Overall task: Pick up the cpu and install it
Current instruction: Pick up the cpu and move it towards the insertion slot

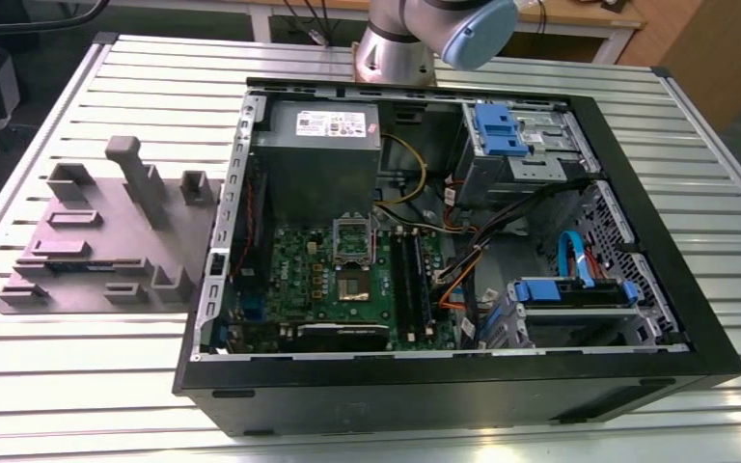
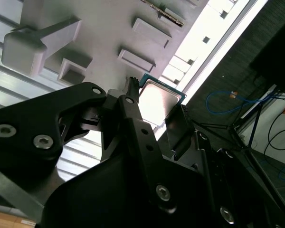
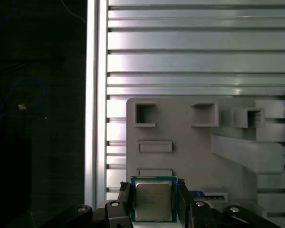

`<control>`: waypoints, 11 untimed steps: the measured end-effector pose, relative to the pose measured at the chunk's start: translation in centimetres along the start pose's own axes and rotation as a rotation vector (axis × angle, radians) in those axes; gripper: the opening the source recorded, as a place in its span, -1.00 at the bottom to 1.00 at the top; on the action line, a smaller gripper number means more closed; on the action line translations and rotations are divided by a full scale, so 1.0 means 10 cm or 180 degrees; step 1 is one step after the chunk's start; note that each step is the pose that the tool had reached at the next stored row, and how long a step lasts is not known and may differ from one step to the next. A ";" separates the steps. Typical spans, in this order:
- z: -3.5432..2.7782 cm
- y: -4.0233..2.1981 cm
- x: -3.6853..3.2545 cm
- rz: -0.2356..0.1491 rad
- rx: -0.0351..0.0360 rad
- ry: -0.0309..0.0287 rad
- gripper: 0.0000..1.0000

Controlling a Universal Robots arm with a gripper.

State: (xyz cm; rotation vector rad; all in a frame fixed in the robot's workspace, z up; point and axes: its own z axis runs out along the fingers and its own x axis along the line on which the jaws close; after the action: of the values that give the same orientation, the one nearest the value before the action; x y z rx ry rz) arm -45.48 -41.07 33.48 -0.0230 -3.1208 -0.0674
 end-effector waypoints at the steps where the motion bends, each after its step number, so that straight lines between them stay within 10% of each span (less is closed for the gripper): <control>1: -0.011 0.001 0.000 0.0000 0.0000 0.0000 -0.05; 11: -0.158 0.007 0.003 0.0000 0.0000 0.0000 -0.05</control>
State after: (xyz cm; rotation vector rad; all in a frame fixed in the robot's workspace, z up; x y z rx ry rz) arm -45.48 -41.07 35.06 -0.0230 -3.1209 -0.0674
